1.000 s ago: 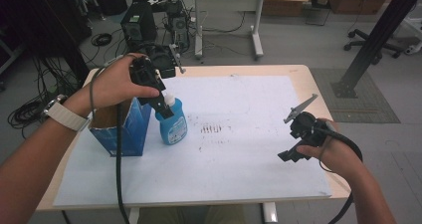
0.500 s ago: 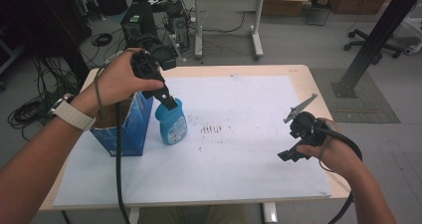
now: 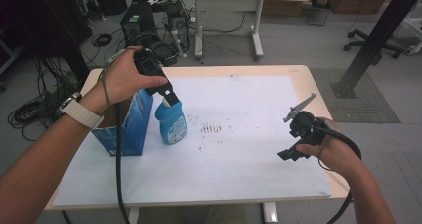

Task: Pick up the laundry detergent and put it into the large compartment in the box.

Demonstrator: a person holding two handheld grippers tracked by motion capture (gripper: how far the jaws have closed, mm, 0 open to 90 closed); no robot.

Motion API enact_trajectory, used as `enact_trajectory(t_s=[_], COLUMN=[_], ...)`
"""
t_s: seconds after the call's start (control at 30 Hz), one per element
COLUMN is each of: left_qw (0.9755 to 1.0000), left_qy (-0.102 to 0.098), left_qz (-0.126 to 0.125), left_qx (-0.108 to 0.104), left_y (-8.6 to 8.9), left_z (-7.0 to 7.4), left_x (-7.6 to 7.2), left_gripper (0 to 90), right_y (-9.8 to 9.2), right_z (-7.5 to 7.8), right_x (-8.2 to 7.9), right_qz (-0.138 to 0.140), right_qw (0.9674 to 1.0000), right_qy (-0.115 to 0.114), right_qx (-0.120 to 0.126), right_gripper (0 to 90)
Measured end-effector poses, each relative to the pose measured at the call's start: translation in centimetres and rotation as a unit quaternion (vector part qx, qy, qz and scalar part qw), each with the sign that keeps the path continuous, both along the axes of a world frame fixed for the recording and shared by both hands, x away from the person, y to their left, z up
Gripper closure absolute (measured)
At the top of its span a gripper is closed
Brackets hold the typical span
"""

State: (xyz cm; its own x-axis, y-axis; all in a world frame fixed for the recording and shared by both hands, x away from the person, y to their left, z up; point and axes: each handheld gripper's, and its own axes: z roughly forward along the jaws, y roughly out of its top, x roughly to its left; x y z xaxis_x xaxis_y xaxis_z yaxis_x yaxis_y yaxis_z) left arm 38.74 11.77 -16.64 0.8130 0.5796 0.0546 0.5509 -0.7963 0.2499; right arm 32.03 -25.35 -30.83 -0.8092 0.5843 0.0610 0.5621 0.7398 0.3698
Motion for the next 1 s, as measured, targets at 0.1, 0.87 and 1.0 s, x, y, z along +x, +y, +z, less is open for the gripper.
enact_trajectory(t_s=[0.1, 0.87, 1.0], left_qw=[1.0000, 0.9988, 0.9989], left_qy=[-0.001, 0.008, 0.007], left_qz=[0.008, 0.047, 0.045], left_qx=[0.005, -0.007, -0.012], left_y=[0.0, 0.5, 0.6], left_z=[-0.1, -1.6, -1.8], left_x=[0.2, 1.8, 2.0], left_gripper=[9.4, 9.4, 9.4], right_y=[-0.1, -0.2, -0.2], right_z=[0.0, -0.5, -0.6], right_x=[0.0, 0.1, 0.2], right_qz=[-0.001, -0.003, -0.005], right_qw=[1.0000, 1.0000, 1.0000], right_qy=[-0.001, 0.002, 0.004], right_qx=[0.001, 0.003, 0.004], right_gripper=[10.5, 10.5, 10.5])
